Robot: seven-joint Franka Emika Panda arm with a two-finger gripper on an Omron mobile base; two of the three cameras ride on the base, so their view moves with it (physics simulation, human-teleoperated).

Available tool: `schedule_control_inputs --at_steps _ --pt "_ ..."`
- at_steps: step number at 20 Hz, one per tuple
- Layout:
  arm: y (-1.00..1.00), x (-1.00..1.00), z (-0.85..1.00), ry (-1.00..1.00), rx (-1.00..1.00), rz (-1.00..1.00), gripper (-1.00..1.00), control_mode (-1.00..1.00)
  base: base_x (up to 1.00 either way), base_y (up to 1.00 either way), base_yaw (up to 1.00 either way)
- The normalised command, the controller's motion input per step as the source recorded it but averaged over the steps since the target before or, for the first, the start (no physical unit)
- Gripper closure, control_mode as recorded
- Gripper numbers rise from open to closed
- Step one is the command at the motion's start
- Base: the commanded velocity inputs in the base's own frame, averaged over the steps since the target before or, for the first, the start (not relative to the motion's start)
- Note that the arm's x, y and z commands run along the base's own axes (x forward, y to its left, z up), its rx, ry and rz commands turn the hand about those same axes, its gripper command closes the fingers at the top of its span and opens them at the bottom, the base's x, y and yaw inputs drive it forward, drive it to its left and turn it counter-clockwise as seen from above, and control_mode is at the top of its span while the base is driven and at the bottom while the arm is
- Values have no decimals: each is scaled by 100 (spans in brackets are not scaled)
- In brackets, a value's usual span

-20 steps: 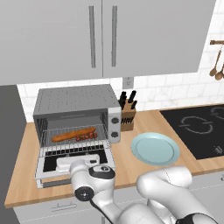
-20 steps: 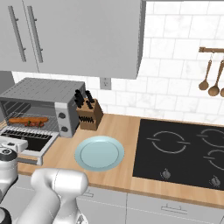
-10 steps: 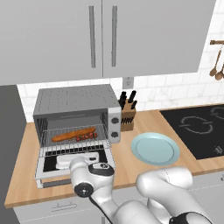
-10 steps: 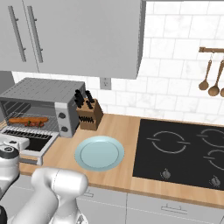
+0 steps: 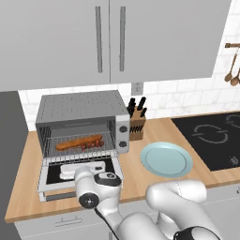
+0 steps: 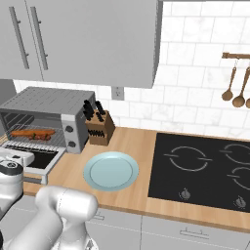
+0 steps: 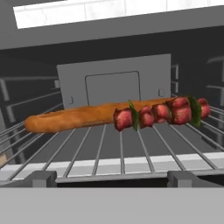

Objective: Pick up the kebab skewer and baguette bread, and place them inside the toaster oven. Close the toaster oven door and start by setting the timer.

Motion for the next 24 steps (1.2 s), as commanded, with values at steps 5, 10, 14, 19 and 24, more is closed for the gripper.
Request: schedule_control_inputs --at_steps 5,10,14,19,24 --pt "2 27 0 0 0 0 -100 -100 0 0 0" --pt "4 27 0 0 0 0 -100 -100 0 0 0" --pt "0 29 0 0 0 0 -100 -100 0 0 0" --pt "0 31 0 0 0 0 -100 -100 0 0 0" --pt "1 33 0 0 0 0 -100 -100 0 0 0"
